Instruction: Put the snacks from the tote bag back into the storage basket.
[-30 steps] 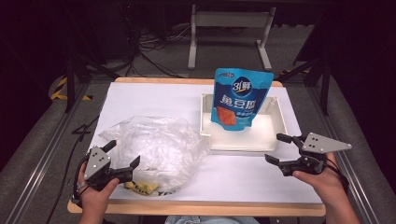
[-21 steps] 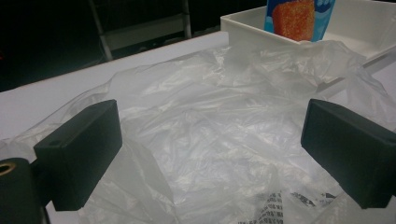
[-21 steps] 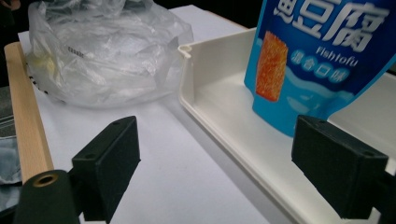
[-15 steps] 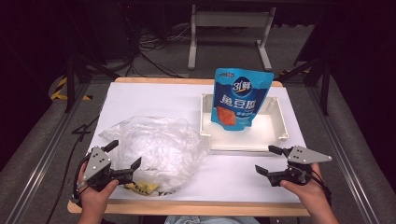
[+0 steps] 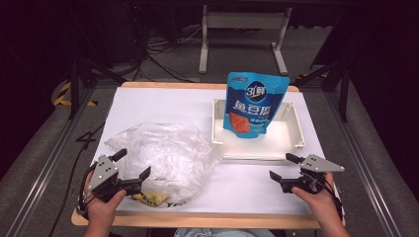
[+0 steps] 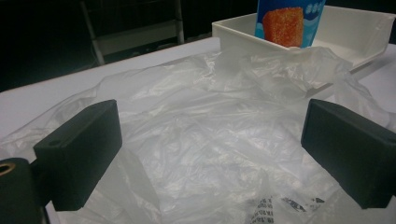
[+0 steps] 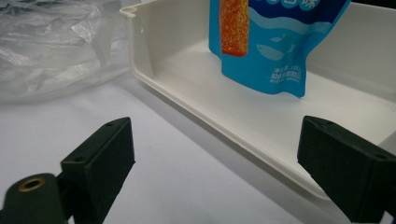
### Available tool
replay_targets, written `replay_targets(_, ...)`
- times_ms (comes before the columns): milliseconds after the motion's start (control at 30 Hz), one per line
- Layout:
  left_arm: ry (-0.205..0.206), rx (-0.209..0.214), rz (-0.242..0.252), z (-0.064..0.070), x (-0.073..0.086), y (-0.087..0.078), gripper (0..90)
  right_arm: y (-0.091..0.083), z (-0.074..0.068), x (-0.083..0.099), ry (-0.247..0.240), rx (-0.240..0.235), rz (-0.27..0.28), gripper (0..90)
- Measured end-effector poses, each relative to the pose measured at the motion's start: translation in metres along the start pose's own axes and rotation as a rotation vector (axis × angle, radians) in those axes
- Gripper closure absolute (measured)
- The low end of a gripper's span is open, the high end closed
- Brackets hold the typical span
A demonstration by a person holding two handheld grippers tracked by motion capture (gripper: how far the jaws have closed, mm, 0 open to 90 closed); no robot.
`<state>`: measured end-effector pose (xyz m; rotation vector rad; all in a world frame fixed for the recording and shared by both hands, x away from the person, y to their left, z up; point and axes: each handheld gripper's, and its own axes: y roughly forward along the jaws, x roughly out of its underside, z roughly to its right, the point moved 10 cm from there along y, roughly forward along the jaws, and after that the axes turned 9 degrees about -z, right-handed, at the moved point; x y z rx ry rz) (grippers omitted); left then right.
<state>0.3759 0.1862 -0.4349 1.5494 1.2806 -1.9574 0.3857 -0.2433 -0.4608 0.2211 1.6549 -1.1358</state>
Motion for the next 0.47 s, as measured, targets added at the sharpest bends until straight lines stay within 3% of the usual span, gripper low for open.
replay_targets(467, -0.017, -0.01, -0.001, -0.0017, 0.0012, 0.0008, 5.9, -0.0026, -0.0012, -0.0043, -0.02, -0.003, 0.023, 11.7)
